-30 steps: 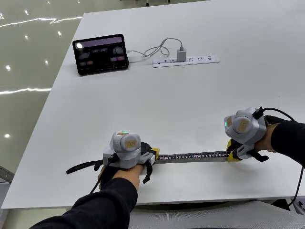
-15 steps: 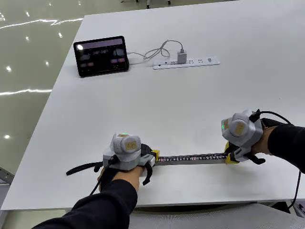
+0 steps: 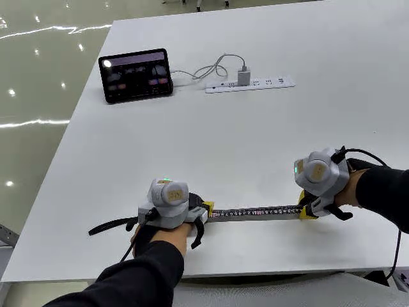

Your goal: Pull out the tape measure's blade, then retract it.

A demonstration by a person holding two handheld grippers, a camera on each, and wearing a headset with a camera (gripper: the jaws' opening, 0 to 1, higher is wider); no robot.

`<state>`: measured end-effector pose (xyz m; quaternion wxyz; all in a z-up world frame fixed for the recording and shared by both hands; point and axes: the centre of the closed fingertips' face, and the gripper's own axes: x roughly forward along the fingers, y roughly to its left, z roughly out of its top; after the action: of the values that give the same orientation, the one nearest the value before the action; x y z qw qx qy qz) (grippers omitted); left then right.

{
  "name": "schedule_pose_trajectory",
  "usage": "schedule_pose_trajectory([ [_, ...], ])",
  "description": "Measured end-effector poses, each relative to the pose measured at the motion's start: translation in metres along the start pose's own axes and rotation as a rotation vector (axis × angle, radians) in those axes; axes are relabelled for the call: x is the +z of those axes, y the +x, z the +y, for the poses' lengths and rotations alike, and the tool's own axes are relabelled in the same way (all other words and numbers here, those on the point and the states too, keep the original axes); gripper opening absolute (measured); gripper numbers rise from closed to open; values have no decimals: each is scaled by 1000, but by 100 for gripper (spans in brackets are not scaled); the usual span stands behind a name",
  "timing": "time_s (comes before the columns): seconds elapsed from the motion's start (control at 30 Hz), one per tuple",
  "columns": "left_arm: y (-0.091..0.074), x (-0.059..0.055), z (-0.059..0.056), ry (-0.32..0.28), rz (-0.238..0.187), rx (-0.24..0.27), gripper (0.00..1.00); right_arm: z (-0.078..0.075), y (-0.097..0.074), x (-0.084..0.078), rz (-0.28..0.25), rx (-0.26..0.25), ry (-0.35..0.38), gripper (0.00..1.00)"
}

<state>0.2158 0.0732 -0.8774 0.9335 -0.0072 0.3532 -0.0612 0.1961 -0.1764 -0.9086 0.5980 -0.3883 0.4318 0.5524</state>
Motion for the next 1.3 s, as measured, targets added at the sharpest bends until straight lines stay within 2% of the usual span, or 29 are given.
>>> schedule_pose_trajectory([
  [1.3, 1, 1, 1, -2, 2, 0, 64, 1, 6, 17, -19, -4, 6, 11],
])
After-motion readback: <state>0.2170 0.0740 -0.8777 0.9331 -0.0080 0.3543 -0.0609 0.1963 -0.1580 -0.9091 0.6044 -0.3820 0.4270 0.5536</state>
